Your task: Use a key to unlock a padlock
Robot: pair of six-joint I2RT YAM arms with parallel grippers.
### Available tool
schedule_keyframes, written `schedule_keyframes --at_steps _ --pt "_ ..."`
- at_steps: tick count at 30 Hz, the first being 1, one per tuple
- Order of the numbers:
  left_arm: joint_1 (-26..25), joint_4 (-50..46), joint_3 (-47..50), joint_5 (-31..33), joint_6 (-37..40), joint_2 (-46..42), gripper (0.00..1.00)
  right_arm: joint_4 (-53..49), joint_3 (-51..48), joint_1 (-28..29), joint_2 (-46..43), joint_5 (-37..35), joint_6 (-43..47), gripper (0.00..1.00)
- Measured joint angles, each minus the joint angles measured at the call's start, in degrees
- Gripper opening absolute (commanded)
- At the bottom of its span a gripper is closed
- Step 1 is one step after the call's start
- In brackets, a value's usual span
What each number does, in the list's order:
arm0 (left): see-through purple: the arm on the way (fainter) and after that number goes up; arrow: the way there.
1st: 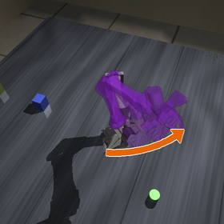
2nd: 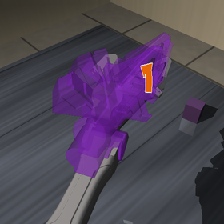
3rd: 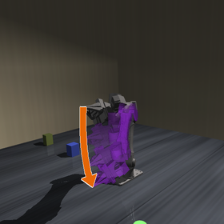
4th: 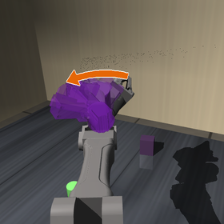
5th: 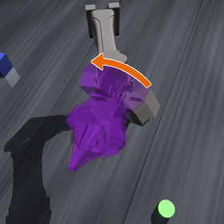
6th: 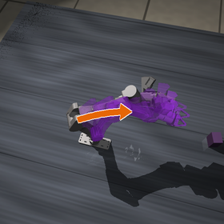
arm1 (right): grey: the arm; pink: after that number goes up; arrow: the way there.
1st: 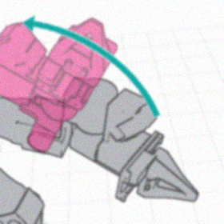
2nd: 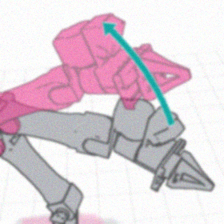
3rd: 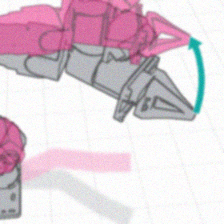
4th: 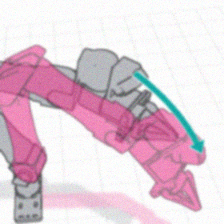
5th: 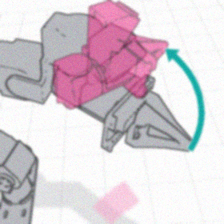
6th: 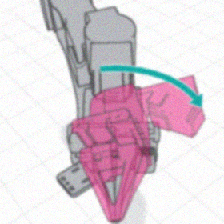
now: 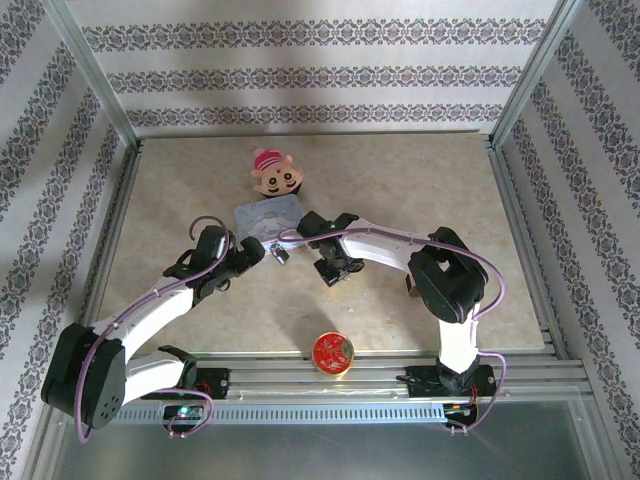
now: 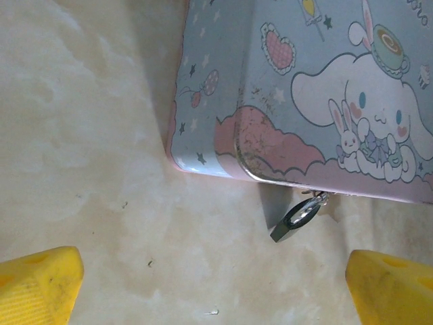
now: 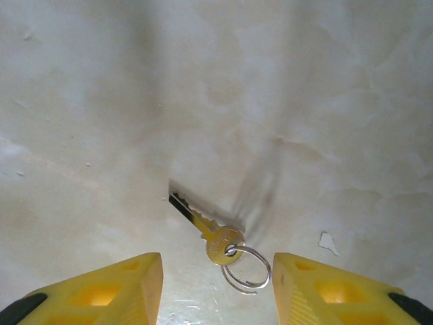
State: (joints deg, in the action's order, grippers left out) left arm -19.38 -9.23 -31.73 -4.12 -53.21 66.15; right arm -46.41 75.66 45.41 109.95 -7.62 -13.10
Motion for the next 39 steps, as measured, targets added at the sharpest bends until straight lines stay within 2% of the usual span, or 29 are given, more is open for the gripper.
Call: schedule_keyframes --at_steps 15,20,26,28,32,39 --pt "0.0 0.7 0.1 0.0 0.0 0.0 0.99 2.5 -4.5 -2.3 -0.5 2.6 -0.2 0.48" --pt "0.0 0.7 0.1 -0.2 0.0 0.0 0.99 2.7 -4.5 -2.7 -0.5 4.4 -0.5 0.36" --pt "0.0 0.7 0.1 -0.4 0.0 0.0 0.99 3.4 -4.6 -2.5 -0.6 6.9 -0.4 0.06" --pt "0.0 0.7 0.1 -0.4 0.0 0.0 0.99 4.1 -4.8 -2.6 -0.9 7.1 -0.6 0.00" --pt "0.0 0.9 0.1 -0.4 0.2 0.0 0.99 4.7 -5.6 -2.6 -3.0 7.5 -1.1 0.00" --pt "0.0 2.2 0.1 -0.7 1.4 -1.4 0.99 4.7 -5.8 -2.9 -12.1 10.0 -1.6 0.00"
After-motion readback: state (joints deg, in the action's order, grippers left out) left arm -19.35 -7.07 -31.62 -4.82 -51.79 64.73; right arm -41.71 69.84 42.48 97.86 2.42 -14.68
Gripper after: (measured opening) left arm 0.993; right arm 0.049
